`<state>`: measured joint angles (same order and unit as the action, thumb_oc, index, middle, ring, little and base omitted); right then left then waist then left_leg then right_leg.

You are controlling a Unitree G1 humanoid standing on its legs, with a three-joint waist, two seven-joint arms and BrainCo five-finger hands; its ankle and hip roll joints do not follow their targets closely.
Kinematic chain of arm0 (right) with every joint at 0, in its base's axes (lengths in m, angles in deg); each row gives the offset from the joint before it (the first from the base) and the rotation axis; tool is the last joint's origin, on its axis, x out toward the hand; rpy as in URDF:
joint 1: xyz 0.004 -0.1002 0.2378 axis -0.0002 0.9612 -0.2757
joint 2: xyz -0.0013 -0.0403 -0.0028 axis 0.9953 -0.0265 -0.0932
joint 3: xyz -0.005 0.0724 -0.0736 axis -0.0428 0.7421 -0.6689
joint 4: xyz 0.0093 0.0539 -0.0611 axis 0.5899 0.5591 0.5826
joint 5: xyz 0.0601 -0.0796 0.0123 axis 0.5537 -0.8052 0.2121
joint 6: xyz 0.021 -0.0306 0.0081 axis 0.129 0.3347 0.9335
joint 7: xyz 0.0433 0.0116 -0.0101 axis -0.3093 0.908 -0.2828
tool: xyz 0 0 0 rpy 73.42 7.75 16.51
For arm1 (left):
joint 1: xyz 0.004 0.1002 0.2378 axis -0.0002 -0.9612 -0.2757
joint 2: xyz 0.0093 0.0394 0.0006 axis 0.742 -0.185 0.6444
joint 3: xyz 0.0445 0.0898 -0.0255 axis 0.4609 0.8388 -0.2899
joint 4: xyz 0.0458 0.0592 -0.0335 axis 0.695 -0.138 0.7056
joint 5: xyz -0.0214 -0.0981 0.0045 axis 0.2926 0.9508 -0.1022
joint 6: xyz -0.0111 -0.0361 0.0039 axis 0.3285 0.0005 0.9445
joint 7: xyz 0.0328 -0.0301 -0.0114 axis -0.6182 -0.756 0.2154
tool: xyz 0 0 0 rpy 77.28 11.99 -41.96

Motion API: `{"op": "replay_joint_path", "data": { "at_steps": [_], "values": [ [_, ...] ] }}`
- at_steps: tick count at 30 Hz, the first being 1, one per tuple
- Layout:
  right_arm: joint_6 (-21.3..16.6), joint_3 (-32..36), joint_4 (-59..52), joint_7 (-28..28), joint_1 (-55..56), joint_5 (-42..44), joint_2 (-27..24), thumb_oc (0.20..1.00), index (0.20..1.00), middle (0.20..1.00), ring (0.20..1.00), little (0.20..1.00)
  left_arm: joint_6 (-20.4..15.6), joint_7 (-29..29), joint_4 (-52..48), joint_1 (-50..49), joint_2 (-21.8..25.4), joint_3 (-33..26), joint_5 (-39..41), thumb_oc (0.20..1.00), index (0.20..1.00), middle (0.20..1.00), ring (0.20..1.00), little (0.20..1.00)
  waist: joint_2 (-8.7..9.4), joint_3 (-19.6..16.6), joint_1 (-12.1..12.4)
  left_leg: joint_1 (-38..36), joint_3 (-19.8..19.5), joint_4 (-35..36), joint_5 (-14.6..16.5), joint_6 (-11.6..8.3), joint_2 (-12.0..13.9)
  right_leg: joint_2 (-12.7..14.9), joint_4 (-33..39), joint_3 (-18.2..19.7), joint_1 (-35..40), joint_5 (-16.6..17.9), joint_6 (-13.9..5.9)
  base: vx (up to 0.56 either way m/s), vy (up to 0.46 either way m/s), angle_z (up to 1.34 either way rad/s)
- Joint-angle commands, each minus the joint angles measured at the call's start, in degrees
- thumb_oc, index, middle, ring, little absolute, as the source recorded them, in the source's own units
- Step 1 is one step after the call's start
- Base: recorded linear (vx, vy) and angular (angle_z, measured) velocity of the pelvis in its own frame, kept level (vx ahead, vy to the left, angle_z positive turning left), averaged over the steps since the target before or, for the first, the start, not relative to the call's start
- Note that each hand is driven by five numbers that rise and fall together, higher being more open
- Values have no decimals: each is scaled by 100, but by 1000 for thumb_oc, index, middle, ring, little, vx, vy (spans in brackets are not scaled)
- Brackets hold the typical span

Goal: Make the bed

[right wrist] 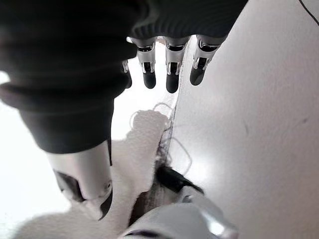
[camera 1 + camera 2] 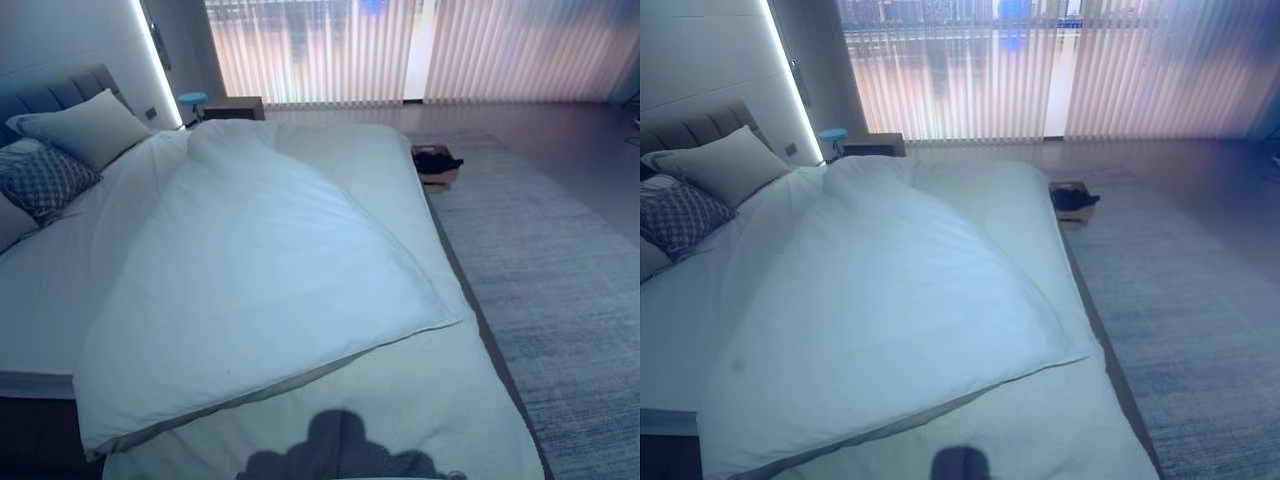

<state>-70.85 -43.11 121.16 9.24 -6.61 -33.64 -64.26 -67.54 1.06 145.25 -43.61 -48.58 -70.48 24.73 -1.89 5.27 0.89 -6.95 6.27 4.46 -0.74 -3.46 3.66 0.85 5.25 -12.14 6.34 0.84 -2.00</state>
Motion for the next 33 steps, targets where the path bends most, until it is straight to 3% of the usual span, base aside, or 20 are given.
{"op": "replay_joint_path", "data": {
  "at_steps": [1, 5, 10, 18, 24, 33],
  "values": [
    [-251, -45, -460, -6, -563, 1000, 293, 1000, 1000, 1000, 1000, 1000, -38, 141, 154, 383, -48, -205, 354, 1000, 1000, 1000, 1000, 1000, 282, 315, 67, 99, 52, 54, 144, 140, -340, 168, -102, 116, -171, 26, -472, -35, 8, -1],
    [-350, -139, -1067, 1, -727, 1609, 375, 1000, 1000, 1000, 1000, 1000, -53, 247, 51, 483, -56, -152, 539, 1000, 1000, 1000, 1000, 1000, 261, 474, 76, 324, 49, 54, 55, 127, -328, 181, -182, 91, -423, 55, -467, -88, 14, -1],
    [-542, -533, -1938, 175, -1436, 2999, 567, 1000, 1000, 1000, 1000, 1000, -105, 487, -139, 836, -102, 207, 943, 1000, 1000, 1000, 1000, 1000, 214, 949, 158, 893, -43, -6, -151, 117, -343, 250, -291, 10, -963, 187, -441, -101, 18, 8],
    [-875, -678, -2298, 622, -2505, 4426, 799, 1000, 1000, 1000, 1000, 1000, -143, 685, -414, 1211, -169, 709, 1316, 1000, 1000, 1000, 1000, 1000, 109, 1426, 322, 1639, -252, -30, -381, 116, -400, 342, -379, -101, -1606, 289, -418, -8, 14, 13],
    [-1200, -260, -2081, 1000, -3546, 5226, 801, 1000, 1000, 1000, 1000, 1000, -185, 792, -678, 1400, -193, 937, 1689, 1000, 1000, 1000, 1000, 1000, -62, 1852, 500, 2174, -535, -27, -527, 140, -461, 444, -601, -206, -2068, 193, -350, -3, 7, 24],
    [-1943, 624, -1757, 1452, -5350, 6443, 275, 1000, 1000, 1000, 1000, 1000, -326, 926, -1267, 1626, -129, 1202, 2227, 1000, 1000, 1000, 1000, 1000, -274, 2341, 726, 3061, -788, -244, -594, 157, -578, 586, -995, -352, -2843, 131, -329, -12, 4, 24]
  ]
}}
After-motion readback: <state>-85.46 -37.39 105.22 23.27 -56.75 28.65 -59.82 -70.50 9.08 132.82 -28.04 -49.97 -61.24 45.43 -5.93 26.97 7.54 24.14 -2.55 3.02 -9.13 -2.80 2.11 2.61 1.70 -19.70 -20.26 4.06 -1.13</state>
